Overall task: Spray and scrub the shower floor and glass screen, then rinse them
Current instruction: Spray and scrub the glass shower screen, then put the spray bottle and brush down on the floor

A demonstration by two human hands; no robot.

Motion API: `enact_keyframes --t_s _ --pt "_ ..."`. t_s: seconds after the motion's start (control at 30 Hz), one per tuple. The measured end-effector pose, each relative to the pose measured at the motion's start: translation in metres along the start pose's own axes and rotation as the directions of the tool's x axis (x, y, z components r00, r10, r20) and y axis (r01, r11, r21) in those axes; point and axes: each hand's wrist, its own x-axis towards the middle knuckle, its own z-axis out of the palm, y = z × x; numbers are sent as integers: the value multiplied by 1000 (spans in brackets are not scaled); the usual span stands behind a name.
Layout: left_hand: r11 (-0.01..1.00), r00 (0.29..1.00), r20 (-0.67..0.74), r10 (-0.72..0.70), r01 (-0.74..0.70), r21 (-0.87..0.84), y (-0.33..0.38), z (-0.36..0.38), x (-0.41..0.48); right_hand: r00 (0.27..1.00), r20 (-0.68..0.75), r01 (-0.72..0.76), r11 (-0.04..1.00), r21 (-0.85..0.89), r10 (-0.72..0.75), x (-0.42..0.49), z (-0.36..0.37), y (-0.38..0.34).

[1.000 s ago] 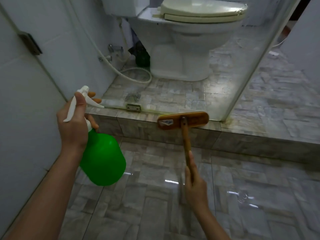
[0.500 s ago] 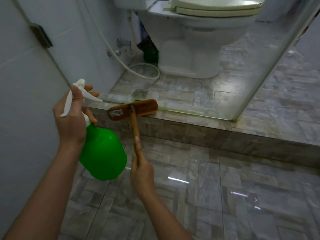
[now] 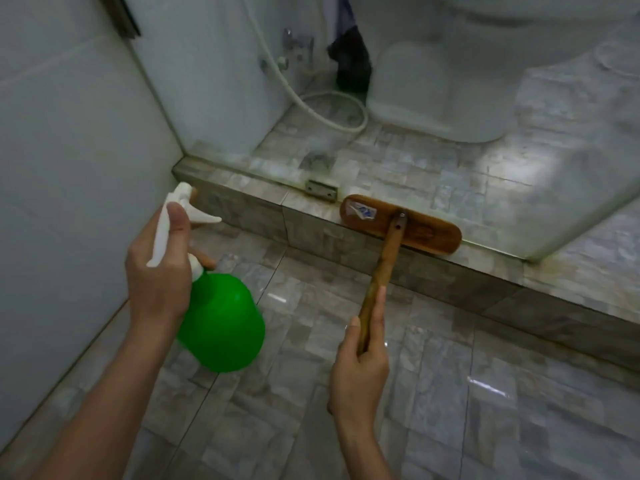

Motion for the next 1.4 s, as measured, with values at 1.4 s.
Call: enact_keyframes --t_s 1.4 --pt "319 -222 -548 -807 616 -720 422 -97 -402 -27 964 876 471 -104 264 -115 -201 -346"
